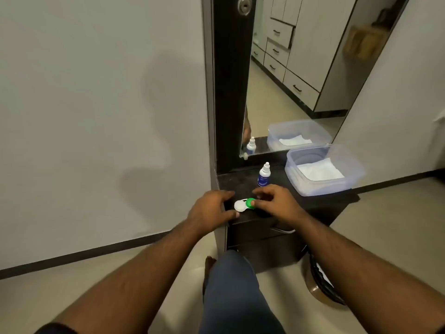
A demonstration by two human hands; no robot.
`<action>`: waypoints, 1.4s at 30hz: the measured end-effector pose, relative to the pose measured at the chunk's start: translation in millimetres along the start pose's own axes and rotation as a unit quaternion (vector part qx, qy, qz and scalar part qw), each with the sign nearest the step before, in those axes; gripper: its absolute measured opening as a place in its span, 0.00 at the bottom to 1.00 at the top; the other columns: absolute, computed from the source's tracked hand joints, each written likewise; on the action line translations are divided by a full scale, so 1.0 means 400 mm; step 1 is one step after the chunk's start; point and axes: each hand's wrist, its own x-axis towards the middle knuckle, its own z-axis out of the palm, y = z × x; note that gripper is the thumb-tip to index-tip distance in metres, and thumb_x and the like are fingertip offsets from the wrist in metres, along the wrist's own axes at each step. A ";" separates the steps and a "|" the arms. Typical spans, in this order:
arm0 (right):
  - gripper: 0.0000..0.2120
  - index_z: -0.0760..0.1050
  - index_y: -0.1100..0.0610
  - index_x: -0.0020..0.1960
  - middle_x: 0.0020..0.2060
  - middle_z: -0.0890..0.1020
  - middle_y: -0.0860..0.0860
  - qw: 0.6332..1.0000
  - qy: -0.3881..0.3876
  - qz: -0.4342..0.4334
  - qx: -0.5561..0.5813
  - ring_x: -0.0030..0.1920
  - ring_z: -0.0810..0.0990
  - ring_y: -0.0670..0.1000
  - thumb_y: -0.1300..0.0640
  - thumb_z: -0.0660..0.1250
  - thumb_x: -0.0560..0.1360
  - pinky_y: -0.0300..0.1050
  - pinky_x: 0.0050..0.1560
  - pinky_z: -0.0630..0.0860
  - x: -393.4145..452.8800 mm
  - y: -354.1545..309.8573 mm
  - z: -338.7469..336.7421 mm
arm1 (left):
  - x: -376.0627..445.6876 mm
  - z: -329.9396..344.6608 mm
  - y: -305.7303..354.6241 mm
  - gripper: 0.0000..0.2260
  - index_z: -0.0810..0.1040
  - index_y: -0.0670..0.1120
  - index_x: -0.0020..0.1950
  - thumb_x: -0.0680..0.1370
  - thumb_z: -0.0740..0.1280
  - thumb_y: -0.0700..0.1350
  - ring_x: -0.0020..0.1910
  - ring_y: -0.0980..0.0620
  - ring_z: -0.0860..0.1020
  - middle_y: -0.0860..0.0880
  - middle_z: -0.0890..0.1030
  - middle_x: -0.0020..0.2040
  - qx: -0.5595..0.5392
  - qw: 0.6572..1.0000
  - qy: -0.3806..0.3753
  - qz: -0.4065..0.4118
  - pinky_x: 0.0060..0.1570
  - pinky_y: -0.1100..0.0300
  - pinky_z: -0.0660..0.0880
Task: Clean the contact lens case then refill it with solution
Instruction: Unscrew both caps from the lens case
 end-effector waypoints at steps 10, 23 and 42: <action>0.21 0.80 0.51 0.57 0.47 0.78 0.44 0.997 -0.050 -0.047 -0.032 0.46 0.77 0.43 0.57 0.78 0.65 0.35 0.48 0.74 0.055 0.050 0.004 | 0.051 0.058 -0.029 0.22 0.72 0.49 0.70 0.76 0.70 0.47 0.73 0.52 0.64 0.51 0.74 0.69 -0.073 0.997 0.001 0.038 0.68 0.62 0.60; 0.19 0.80 0.51 0.56 0.48 0.78 0.42 0.996 -0.037 -0.071 -0.026 0.45 0.76 0.40 0.56 0.77 0.66 0.34 0.47 0.73 0.060 0.070 0.016 | 0.059 0.092 -0.034 0.23 0.75 0.48 0.67 0.73 0.73 0.44 0.73 0.53 0.64 0.51 0.76 0.67 -0.156 0.987 0.037 -0.016 0.70 0.59 0.60; 0.19 0.81 0.49 0.54 0.47 0.79 0.41 0.997 -0.036 -0.063 0.006 0.43 0.76 0.38 0.57 0.78 0.65 0.34 0.46 0.73 0.055 0.065 0.010 | 0.007 0.106 -0.027 0.23 0.78 0.45 0.63 0.70 0.75 0.49 0.67 0.51 0.73 0.46 0.80 0.62 -0.136 0.982 0.128 0.001 0.61 0.65 0.67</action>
